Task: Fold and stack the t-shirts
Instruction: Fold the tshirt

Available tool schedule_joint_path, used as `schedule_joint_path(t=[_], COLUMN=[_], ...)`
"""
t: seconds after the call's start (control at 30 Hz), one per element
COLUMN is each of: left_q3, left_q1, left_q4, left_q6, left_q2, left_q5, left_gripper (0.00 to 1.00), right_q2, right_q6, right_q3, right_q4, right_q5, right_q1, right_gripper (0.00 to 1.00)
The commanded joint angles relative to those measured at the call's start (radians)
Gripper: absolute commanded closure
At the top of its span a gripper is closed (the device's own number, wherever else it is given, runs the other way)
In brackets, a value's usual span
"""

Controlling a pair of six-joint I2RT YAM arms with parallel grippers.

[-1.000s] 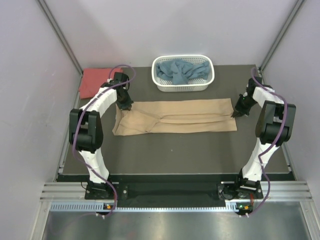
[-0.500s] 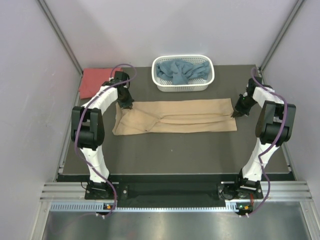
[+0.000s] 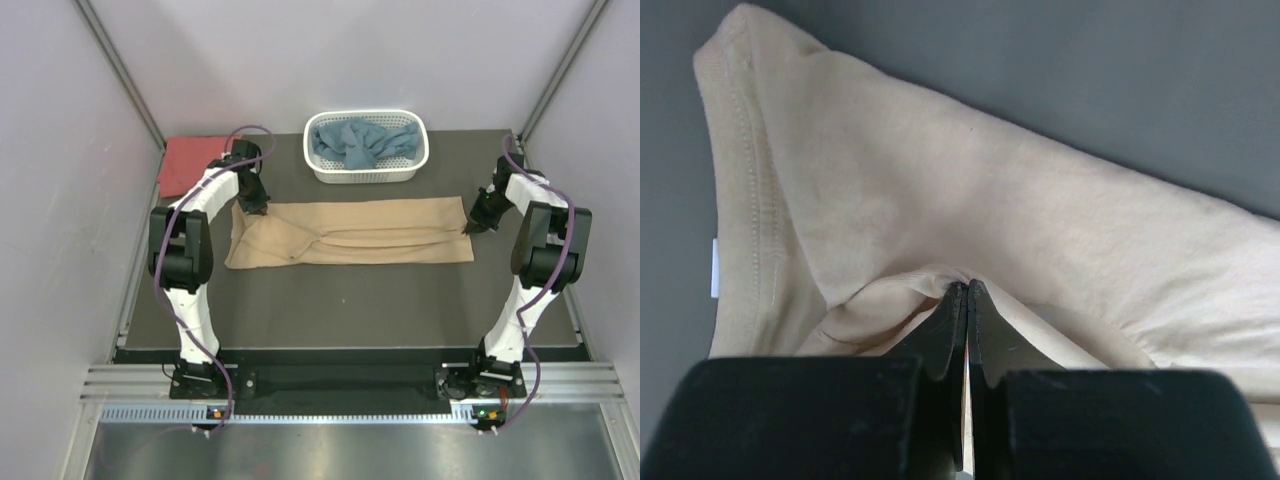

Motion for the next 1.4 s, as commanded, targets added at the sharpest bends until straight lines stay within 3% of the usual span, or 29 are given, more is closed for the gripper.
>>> schedule_joint_path(t=[0.0,0.83,0.93,0.97,1.07,1.1,1.13,1.2,1.37], left_q3=[0.061,0.022,0.003,-0.001,-0.012,-0.014,-0.017,-0.015,-0.056], left_q1=[0.008,0.014,0.014,0.014,0.014,0.014,0.014,0.014,0.011], left_q4=[-0.011,-0.017,0.0,0.006,0.016,0.015,0.013,-0.002,-0.059], left_q6=[0.024,0.028,0.037,0.043,0.046,0.046,0.047,0.052,0.057], left_q2=[0.035,0.02,0.0,-0.009,-0.072,-0.091,-0.133,-0.172,-0.327], left_q5=[0.005,-0.044,-0.036,-0.033,-0.027,-0.028,-0.028,-0.024,0.007], left_gripper=[1.0,1.0,1.0,0.95,0.72,0.59,0.54,0.46,0.44], right_q2=[-0.022,0.017,0.021,0.02,-0.011,-0.026,-0.066,-0.11,-0.258], right_q6=[0.0,0.03,0.019,0.013,-0.013,-0.016,-0.027,-0.036,-0.036], right_q3=[0.017,0.028,0.039,0.046,0.096,0.105,0.115,0.111,-0.019], right_q4=[0.022,0.048,0.056,0.054,0.007,-0.002,-0.015,-0.042,-0.025], right_q5=[0.006,0.029,0.045,0.049,0.1,0.112,0.115,0.121,0.109], right_q1=[0.007,0.004,0.0,0.0,-0.002,-0.002,0.001,0.016,0.177], right_gripper=[1.0,0.97,0.82,0.73,0.59,0.57,0.56,0.54,0.52])
